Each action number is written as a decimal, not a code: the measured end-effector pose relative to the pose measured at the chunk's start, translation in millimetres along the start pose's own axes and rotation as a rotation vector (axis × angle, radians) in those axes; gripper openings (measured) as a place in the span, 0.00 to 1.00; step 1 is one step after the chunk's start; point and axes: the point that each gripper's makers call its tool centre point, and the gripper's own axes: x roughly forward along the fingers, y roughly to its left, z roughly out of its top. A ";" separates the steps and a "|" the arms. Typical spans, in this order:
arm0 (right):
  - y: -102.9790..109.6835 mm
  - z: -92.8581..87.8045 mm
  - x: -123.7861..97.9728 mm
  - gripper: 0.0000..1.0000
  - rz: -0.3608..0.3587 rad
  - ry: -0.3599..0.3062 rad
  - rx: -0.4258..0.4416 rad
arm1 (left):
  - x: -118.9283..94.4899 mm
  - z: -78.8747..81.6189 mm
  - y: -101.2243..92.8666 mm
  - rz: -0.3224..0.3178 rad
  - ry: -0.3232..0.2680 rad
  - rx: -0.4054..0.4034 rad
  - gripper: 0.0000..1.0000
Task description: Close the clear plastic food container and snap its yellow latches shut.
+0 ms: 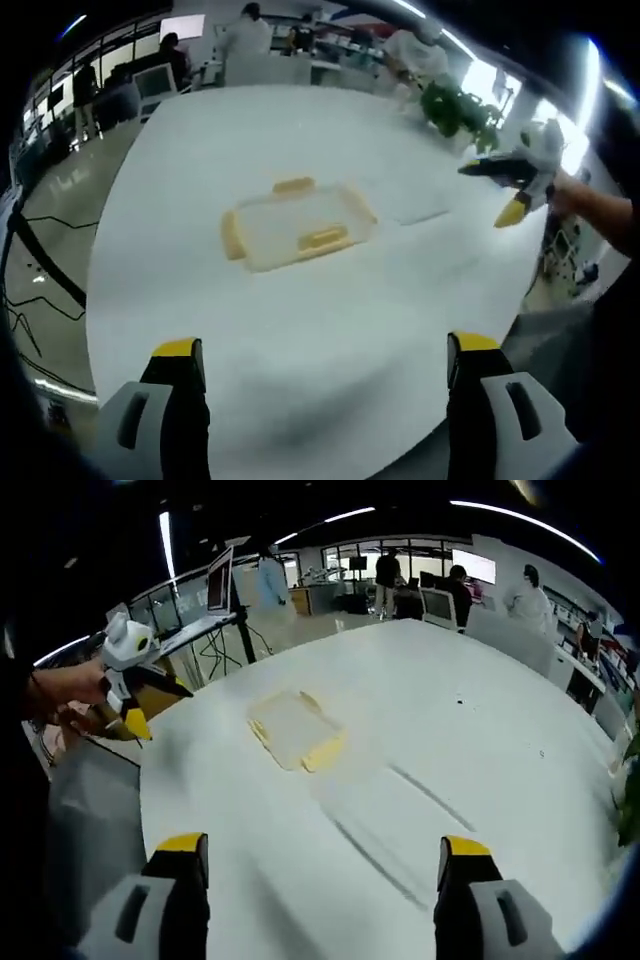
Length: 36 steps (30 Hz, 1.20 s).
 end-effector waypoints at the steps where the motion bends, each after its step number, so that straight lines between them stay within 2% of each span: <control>1: 1.5 3.3 2.6 0.96 0.012 -0.002 -0.003 | 2.4 1.0 1.1 -0.002 0.005 0.008 0.99; 10: -1.2 21.3 16.7 0.95 0.024 -0.010 -0.037 | 14.1 9.5 7.3 -0.016 0.025 0.053 0.99; 13: 1.2 37.7 19.9 0.97 0.053 -0.052 0.008 | 19.1 10.5 13.1 -0.005 0.041 0.086 0.99; 26: 9.3 61.3 46.6 0.96 0.082 -0.014 -0.138 | 36.1 20.0 24.3 -0.023 0.062 0.139 0.99; 36: 6.9 68.2 68.3 0.97 0.104 0.022 -0.223 | 51.9 31.8 34.7 -0.043 0.074 0.186 0.99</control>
